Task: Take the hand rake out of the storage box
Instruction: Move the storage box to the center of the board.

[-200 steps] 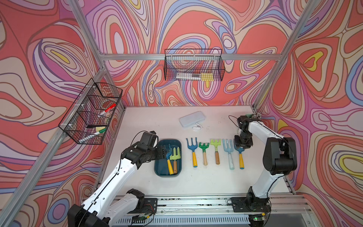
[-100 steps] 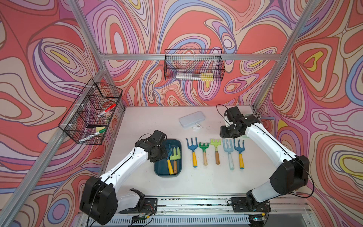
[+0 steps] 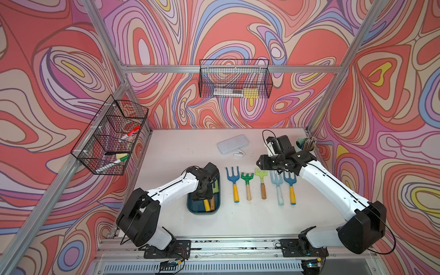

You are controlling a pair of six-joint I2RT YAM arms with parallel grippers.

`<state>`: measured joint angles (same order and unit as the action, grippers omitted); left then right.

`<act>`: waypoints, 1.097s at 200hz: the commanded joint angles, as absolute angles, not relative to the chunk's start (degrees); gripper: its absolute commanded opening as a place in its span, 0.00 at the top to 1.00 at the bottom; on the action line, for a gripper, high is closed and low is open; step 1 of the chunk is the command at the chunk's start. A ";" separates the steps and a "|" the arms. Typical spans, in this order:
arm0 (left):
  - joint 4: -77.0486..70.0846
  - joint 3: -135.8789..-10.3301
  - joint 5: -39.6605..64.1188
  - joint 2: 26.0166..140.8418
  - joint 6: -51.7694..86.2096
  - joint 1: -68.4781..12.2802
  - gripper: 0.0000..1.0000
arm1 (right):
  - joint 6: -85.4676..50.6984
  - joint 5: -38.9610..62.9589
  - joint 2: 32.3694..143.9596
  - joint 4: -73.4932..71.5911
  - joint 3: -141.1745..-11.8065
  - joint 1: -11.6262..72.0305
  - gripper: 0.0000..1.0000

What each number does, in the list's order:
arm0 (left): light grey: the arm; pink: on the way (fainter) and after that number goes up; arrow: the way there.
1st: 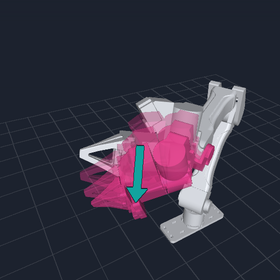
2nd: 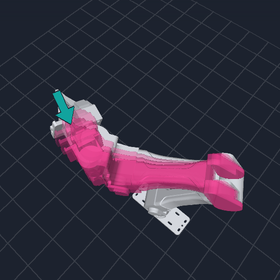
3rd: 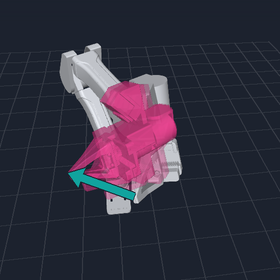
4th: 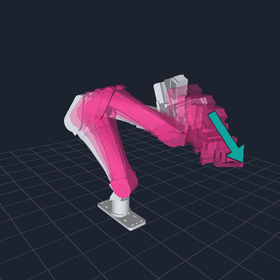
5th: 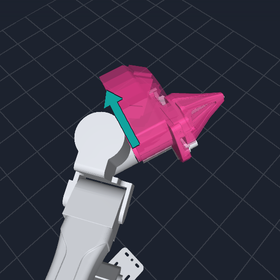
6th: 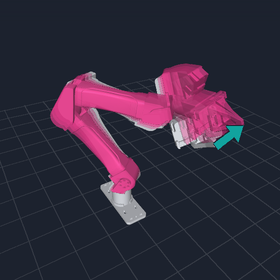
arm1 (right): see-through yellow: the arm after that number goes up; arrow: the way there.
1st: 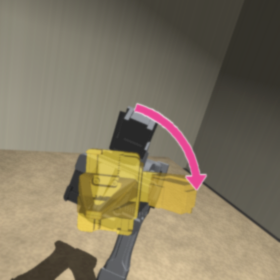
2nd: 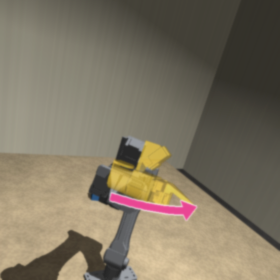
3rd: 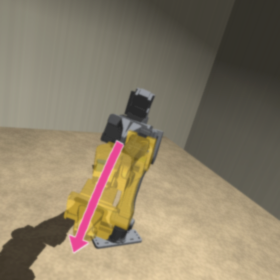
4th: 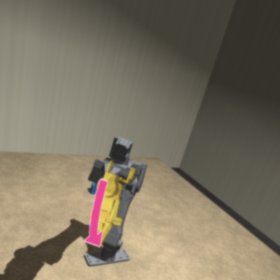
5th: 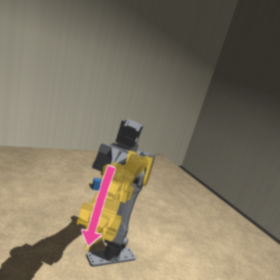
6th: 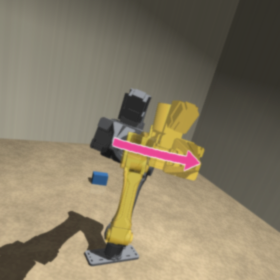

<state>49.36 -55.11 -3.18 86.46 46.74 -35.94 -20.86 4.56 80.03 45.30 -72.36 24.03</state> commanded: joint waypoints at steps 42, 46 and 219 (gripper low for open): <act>40.66 -47.76 0.15 85.31 47.56 -36.12 0.50 | -22.41 8.04 82.29 41.92 -73.07 24.04 0.55; 40.39 -47.58 0.22 85.26 47.77 -36.12 0.50 | -22.39 8.03 82.43 42.01 -73.26 24.07 0.55; 34.64 -48.02 1.50 87.70 50.18 -36.21 0.55 | -22.88 8.61 83.50 41.34 -72.00 25.48 0.55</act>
